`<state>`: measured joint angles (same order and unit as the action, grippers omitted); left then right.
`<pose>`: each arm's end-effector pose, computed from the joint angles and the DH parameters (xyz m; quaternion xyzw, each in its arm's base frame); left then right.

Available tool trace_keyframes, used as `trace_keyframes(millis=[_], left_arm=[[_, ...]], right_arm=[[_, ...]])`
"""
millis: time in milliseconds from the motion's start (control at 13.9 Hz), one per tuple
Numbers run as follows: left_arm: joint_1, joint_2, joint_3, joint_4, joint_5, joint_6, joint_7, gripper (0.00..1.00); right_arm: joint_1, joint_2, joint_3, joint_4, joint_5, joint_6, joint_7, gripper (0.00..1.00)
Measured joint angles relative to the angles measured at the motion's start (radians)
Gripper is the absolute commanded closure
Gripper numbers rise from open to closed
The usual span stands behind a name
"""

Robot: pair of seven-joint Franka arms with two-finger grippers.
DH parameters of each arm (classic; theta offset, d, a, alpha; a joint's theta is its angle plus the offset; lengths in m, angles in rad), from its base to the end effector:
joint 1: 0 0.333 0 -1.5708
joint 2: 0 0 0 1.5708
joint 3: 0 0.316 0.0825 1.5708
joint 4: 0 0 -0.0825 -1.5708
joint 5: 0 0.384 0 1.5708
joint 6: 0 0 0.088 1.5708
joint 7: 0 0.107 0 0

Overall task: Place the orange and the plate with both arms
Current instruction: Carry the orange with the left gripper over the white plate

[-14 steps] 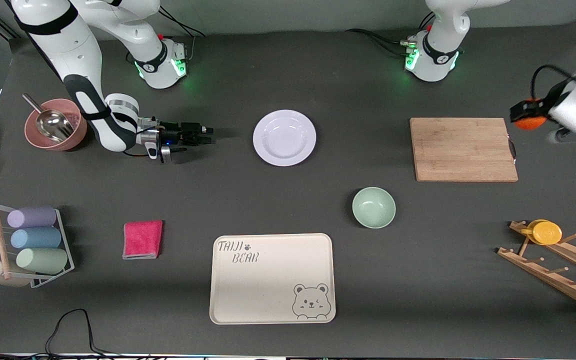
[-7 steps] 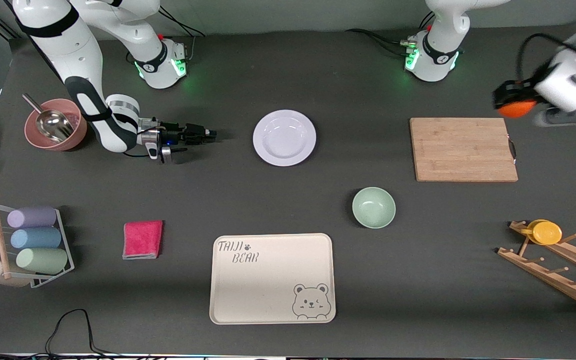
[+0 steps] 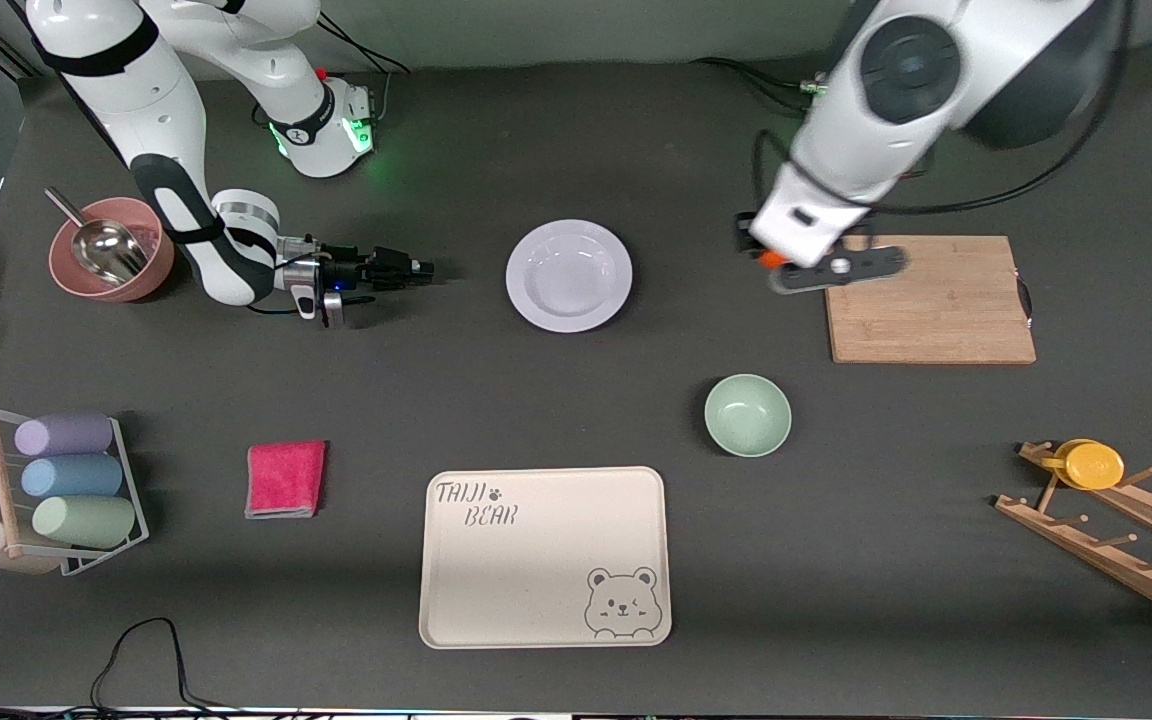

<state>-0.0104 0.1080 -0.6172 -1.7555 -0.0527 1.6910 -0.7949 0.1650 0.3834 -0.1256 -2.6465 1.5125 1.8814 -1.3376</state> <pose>0.4676 -0.3308 0.4974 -0.9916 -0.0873 0.0950 0.0066 0.3253 0.0800 0.1042 -0.8227 0.0181 0.0522 0.5659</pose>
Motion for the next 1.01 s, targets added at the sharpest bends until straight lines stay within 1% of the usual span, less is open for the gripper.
trace_keyframes(millis=[216,432,505,721,865,1009], left_arm=[[-0.176,0.145,-0.005,-0.006,0.004,0.134,-0.237,1.0],[-0.298,0.247,-0.004,-0.036,0.007,0.272,-0.331,1.0],[-0.33,0.278,-0.003,-0.049,0.026,0.325,-0.362,1.0],[-0.384,0.377,-0.001,-0.065,0.143,0.435,-0.451,1.0],[-0.396,0.445,0.004,-0.067,0.191,0.496,-0.467,1.0],[-0.407,0.49,0.017,-0.067,0.237,0.542,-0.498,1.0]], right_arm=[[0.0,0.018,0.0,0.003,0.0,0.0,-0.018,0.61],[0.0,0.02,0.0,0.004,0.0,0.0,-0.025,0.6],[0.0,0.021,0.0,0.004,0.0,0.0,-0.029,0.6],[0.0,0.025,0.0,0.005,0.0,0.0,-0.046,0.6],[0.0,0.027,0.0,0.005,0.0,0.0,-0.062,0.6],[0.0,0.029,0.0,0.005,0.0,0.0,-0.068,0.6]])
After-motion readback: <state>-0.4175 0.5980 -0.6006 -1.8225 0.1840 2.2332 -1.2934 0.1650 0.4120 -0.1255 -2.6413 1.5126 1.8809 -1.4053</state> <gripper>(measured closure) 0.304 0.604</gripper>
